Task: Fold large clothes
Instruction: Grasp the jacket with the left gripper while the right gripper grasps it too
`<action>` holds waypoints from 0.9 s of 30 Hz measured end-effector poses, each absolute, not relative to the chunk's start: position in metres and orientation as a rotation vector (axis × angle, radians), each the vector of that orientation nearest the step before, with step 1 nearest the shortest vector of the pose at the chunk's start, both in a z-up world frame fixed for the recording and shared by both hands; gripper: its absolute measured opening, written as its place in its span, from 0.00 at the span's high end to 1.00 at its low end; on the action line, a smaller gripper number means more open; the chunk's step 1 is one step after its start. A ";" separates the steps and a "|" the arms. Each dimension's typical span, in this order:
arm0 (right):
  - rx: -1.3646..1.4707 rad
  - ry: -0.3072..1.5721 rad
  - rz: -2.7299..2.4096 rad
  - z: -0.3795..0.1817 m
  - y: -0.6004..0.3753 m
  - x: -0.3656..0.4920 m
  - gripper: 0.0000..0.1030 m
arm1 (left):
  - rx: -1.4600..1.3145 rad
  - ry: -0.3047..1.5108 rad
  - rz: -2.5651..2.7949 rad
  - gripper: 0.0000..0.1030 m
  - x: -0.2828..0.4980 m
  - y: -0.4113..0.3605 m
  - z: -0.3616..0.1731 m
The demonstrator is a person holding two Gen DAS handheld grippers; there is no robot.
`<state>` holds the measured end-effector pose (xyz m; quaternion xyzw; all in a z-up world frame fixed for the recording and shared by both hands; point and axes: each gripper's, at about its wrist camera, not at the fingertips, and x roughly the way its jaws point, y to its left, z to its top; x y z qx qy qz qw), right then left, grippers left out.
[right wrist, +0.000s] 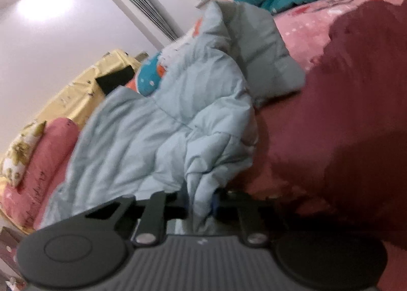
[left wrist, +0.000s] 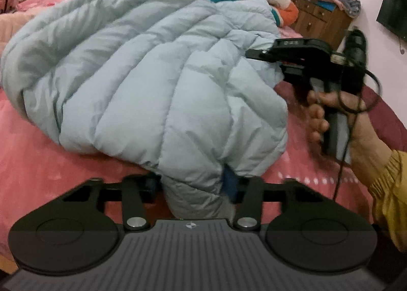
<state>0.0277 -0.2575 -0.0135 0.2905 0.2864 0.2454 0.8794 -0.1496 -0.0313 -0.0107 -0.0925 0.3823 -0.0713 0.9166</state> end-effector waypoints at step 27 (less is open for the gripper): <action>0.479 -0.038 0.570 0.227 -0.253 -0.182 0.98 | -0.252 0.097 -0.169 0.91 -0.238 0.015 0.168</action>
